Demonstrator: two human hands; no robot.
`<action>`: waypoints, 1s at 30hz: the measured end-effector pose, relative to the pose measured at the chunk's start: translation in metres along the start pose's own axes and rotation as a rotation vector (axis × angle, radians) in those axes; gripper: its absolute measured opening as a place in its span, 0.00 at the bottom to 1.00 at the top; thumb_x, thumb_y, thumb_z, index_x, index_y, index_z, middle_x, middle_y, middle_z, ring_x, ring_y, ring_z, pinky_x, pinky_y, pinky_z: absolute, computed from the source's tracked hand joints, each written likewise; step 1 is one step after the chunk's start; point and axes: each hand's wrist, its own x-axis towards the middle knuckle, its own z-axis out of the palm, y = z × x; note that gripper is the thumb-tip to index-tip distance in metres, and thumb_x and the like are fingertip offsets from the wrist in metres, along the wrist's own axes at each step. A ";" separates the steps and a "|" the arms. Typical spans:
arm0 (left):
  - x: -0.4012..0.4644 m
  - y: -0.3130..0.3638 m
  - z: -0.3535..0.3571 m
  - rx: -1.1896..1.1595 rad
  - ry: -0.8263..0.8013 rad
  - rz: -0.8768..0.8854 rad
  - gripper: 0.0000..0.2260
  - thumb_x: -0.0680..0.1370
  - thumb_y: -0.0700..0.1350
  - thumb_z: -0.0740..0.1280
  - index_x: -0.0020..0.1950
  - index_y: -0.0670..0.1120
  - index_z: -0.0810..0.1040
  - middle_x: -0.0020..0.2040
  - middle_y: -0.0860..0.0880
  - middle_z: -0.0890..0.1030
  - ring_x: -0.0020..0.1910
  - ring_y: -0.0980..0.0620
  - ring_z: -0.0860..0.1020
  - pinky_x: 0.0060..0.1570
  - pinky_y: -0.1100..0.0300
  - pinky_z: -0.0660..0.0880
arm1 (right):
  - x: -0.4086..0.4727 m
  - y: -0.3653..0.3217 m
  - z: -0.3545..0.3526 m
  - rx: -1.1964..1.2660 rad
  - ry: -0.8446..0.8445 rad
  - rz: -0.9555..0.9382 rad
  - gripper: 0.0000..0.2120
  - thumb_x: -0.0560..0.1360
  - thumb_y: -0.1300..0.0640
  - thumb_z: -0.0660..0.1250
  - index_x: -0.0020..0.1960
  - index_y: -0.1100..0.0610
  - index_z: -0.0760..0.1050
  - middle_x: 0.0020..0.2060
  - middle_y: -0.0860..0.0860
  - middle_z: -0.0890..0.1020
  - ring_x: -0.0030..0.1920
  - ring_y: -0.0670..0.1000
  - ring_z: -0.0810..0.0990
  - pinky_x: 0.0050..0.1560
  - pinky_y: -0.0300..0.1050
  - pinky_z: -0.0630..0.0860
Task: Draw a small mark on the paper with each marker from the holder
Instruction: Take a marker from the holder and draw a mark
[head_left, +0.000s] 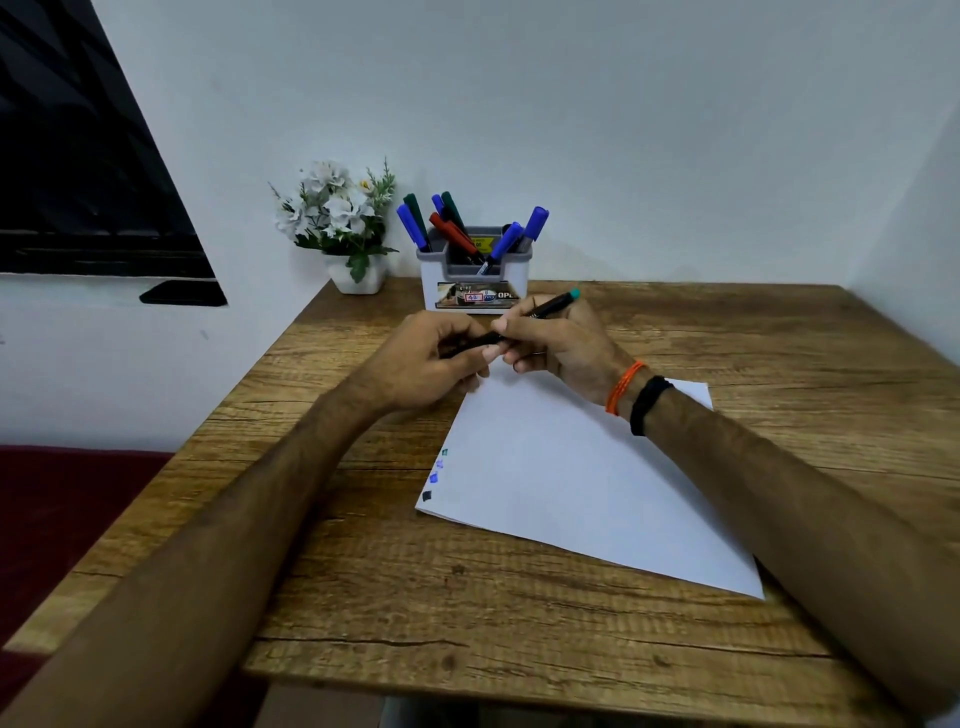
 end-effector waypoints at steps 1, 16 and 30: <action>0.000 0.001 0.000 0.009 -0.008 0.006 0.07 0.79 0.46 0.67 0.50 0.43 0.80 0.39 0.47 0.84 0.36 0.50 0.83 0.39 0.54 0.81 | 0.000 0.000 -0.001 0.001 -0.024 0.001 0.05 0.75 0.64 0.70 0.41 0.58 0.80 0.34 0.55 0.83 0.33 0.48 0.81 0.33 0.38 0.78; 0.000 -0.004 0.005 0.175 -0.026 0.076 0.14 0.79 0.54 0.61 0.53 0.48 0.82 0.43 0.46 0.83 0.37 0.52 0.78 0.38 0.53 0.76 | 0.003 0.008 0.000 0.039 -0.149 -0.033 0.08 0.74 0.60 0.72 0.36 0.57 0.80 0.36 0.59 0.77 0.30 0.51 0.70 0.28 0.37 0.68; 0.001 0.000 0.001 0.159 0.001 0.053 0.14 0.74 0.60 0.68 0.52 0.51 0.83 0.42 0.54 0.83 0.37 0.58 0.77 0.38 0.58 0.75 | 0.008 0.006 -0.005 0.099 -0.084 -0.081 0.06 0.72 0.61 0.69 0.38 0.61 0.75 0.26 0.53 0.74 0.25 0.47 0.67 0.27 0.37 0.64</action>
